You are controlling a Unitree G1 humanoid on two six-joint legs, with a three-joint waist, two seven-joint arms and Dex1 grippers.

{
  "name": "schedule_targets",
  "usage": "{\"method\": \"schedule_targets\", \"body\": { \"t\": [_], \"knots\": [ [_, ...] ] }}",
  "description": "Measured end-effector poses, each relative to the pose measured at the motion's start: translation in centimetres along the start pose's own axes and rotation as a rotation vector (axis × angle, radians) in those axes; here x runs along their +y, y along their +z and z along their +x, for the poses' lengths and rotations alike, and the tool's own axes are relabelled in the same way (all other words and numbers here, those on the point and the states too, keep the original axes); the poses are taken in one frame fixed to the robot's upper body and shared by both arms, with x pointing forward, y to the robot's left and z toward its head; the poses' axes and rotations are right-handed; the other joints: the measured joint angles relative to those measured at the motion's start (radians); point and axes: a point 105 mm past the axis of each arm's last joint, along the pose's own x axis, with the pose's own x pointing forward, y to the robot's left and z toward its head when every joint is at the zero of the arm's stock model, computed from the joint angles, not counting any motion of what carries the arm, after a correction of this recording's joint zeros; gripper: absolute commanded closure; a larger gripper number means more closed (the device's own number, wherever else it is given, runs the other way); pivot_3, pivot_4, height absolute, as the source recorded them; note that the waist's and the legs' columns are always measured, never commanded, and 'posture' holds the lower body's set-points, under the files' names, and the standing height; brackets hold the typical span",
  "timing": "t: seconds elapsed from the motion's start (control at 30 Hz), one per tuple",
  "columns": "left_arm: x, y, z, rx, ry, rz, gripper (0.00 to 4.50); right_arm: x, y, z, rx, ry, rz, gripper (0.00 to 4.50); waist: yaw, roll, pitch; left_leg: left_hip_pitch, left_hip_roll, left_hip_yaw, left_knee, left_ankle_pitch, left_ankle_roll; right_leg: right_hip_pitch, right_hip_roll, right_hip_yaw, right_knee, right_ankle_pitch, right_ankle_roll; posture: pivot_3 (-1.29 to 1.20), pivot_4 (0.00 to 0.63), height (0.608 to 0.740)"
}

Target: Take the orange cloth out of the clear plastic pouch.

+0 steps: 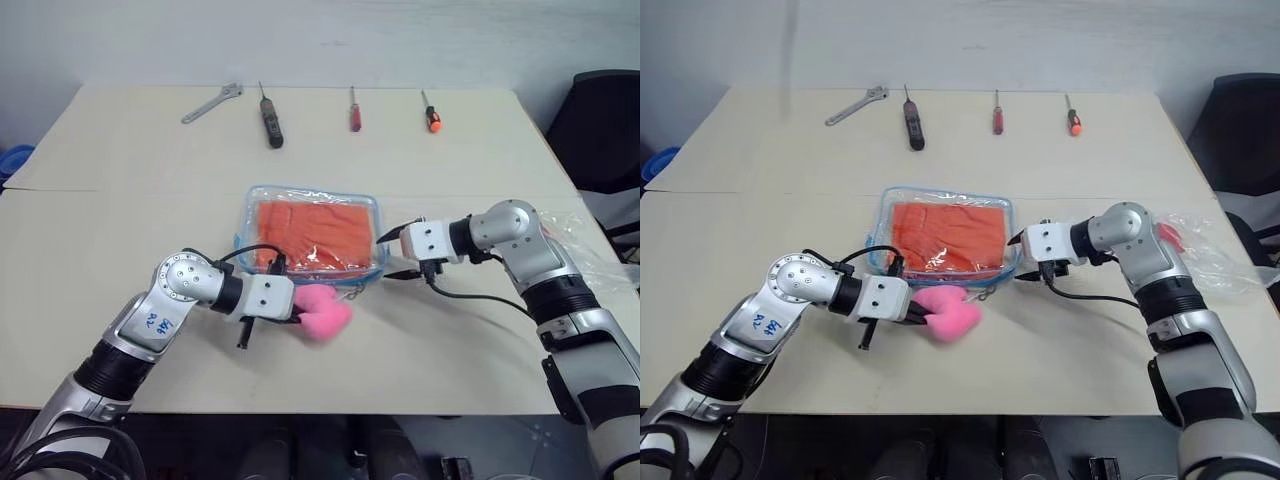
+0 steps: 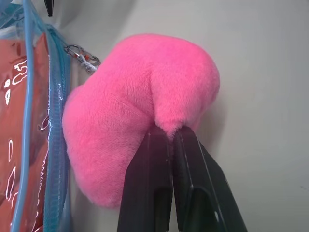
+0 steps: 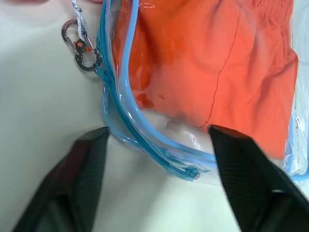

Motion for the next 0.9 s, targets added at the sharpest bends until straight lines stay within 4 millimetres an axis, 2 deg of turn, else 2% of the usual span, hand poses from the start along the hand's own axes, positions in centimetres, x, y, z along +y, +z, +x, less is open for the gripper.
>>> {"method": "schedule_targets", "body": {
  "t": [0.23, 0.4, 0.53, 0.7, 0.77, 0.9],
  "knots": [
    [-0.1, -0.1, 0.0, 0.002, 0.011, -0.014, 4.50, 0.1, 0.4, 0.4, -0.024, 0.009, -0.015, 4.43, 0.000, 0.000, 0.000, 0.000, 0.000, 0.000, 0.000, 0.000, 0.000, 0.000, 0.000, 0.000, 0.000, 0.000, 0.000, 0.00, 0.150, 0.740],
    [-0.4, -0.2, -0.3, 0.009, 0.031, -0.033, 4.50, 0.2, 0.6, 0.5, -0.035, 0.015, -0.026, 4.49, 0.000, 0.000, 0.000, 0.000, 0.000, 0.000, 0.000, 0.000, 0.000, 0.000, 0.000, 0.000, 0.000, 0.000, 0.000, 0.00, 0.150, 0.740],
    [-1.1, -1.2, -1.7, 0.039, 0.080, -0.102, 4.50, -0.1, 0.4, 0.5, -0.037, -0.019, -0.033, 4.49, -0.006, 0.000, 0.000, 0.000, 0.001, 0.000, -0.001, 0.000, -0.001, -0.001, 0.000, 0.000, 0.000, 0.000, -0.001, 0.00, 0.150, 0.740],
    [-3.3, -3.2, -5.3, 0.104, 0.185, -0.250, 4.50, -0.7, 0.2, 0.0, -0.035, -0.049, -0.054, 4.49, -0.025, 0.001, 0.000, 0.001, 0.001, 0.000, -0.005, 0.000, -0.001, -0.002, 0.000, 0.001, 0.000, -0.001, -0.002, 0.00, 0.150, 0.740],
    [-4.2, -4.4, -7.5, 0.151, 0.259, -0.319, 4.50, -0.9, 0.0, -0.4, -0.032, -0.059, -0.063, 4.49, -0.026, 0.002, 0.001, 0.001, 0.002, 0.000, -0.006, 0.001, -0.001, -0.002, 0.001, 0.000, 0.000, -0.002, -0.003, 0.00, 0.150, 0.740],
    [-5.0, -5.6, -10.1, 0.192, 0.383, -0.402, 4.50, -1.0, 0.0, -0.9, -0.040, -0.061, -0.074, 4.49, -0.023, 0.002, 0.001, 0.001, 0.002, 0.000, -0.006, 0.001, -0.001, -0.001, 0.000, 0.000, -0.001, -0.002, -0.003, 0.00, 0.150, 0.740]
  ]
}}
